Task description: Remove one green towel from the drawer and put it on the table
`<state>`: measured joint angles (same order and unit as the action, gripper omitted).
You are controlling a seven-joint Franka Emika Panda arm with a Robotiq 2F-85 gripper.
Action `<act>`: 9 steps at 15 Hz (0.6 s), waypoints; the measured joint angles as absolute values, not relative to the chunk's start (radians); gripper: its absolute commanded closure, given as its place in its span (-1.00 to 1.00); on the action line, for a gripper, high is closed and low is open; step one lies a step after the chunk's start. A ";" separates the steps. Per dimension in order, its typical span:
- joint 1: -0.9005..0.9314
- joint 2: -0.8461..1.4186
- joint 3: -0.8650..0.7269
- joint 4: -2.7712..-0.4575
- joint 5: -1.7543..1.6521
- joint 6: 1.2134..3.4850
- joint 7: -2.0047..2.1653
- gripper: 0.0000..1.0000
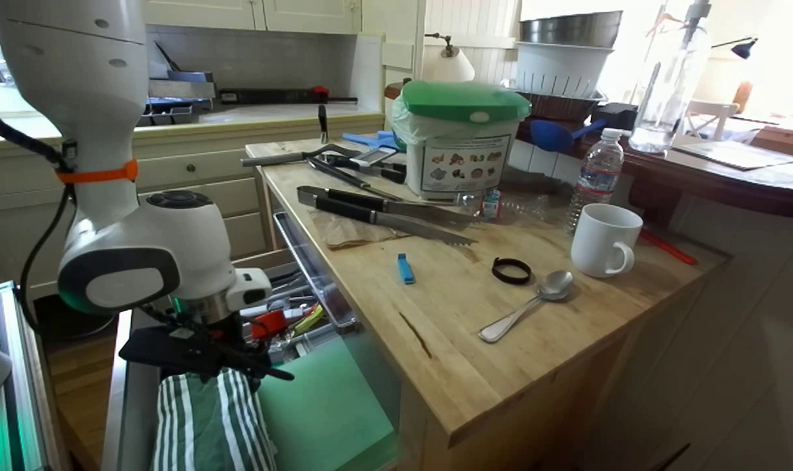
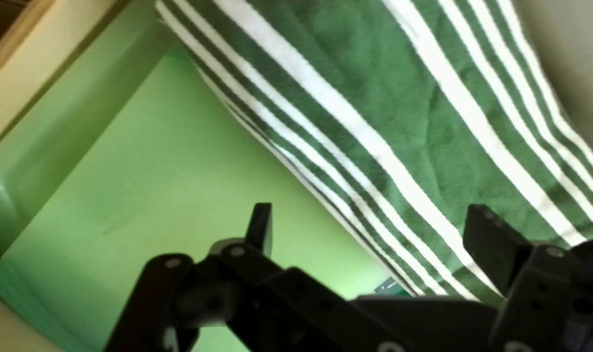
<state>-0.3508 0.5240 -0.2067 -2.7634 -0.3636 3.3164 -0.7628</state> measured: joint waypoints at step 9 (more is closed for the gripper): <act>0.181 0.762 -0.457 -2.759 -0.230 3.626 -0.914 -1.00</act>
<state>0.1810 0.7618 -0.4570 -2.7589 -0.2304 3.6256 -0.9141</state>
